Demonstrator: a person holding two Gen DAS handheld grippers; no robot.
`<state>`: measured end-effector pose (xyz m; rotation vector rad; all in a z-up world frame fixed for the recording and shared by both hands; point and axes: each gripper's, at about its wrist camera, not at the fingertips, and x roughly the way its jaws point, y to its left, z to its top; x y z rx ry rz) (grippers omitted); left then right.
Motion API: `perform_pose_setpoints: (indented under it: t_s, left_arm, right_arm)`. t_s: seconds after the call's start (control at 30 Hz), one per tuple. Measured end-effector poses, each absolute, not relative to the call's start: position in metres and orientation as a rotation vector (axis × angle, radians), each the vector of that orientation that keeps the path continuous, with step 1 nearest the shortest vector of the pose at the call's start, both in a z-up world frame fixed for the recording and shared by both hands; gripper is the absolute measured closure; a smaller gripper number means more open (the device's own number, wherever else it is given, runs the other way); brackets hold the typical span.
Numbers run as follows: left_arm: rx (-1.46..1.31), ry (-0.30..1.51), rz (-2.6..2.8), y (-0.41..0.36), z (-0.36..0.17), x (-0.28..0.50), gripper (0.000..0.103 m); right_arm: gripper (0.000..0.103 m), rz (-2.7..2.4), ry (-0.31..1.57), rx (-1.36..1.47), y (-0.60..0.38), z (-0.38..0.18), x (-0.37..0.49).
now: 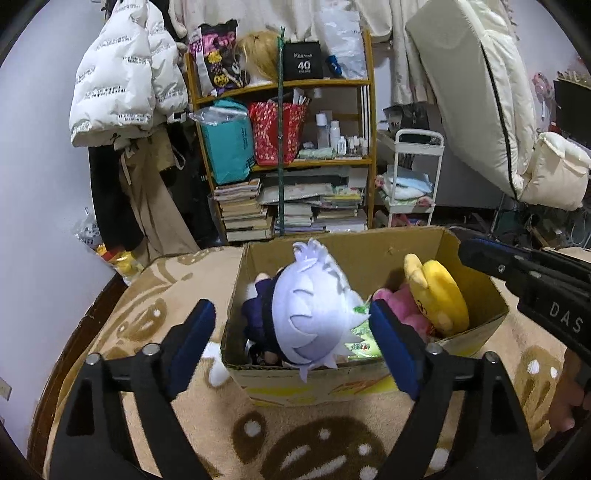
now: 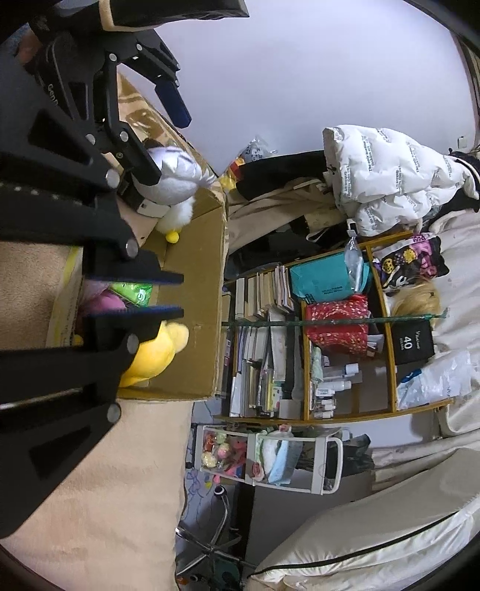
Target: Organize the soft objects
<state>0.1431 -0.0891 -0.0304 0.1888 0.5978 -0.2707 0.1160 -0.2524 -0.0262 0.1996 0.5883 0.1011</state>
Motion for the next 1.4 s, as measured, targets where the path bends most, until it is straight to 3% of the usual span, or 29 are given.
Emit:
perform_pose_setpoints:
  t_s: [0.1,0.23,0.5,0.6,1.4]
  left_arm:
    - [0.184,0.586,-0.285,-0.088,-0.024,0.136,0.012]
    - [0.182,0.565,-0.271,-0.082,-0.016,0.121,0.009]
    - [0.202,0.517,-0.234,-0.065,0.005,0.090,0.004]
    - [0.204,0.493,-0.215,-0.058,0.013,0.077,0.004]
    - [0.183,0.396,-0.158,-0.020,0.046,-0.010,0.003]
  right_arm:
    - [0.066,0.095,0.570,0.194,-0.252,-0.019,0.107]
    - [0.058,0.090,0.552,0.187,-0.252,-0.010,0.095]
    - [0.010,0.059,0.516,0.172,-0.247,0.004,0.067]
    - [0.002,0.049,0.503,0.166,-0.246,0.010,0.058]
    - [0.000,-0.073,0.418,0.120,-0.247,0.039,-0.023]
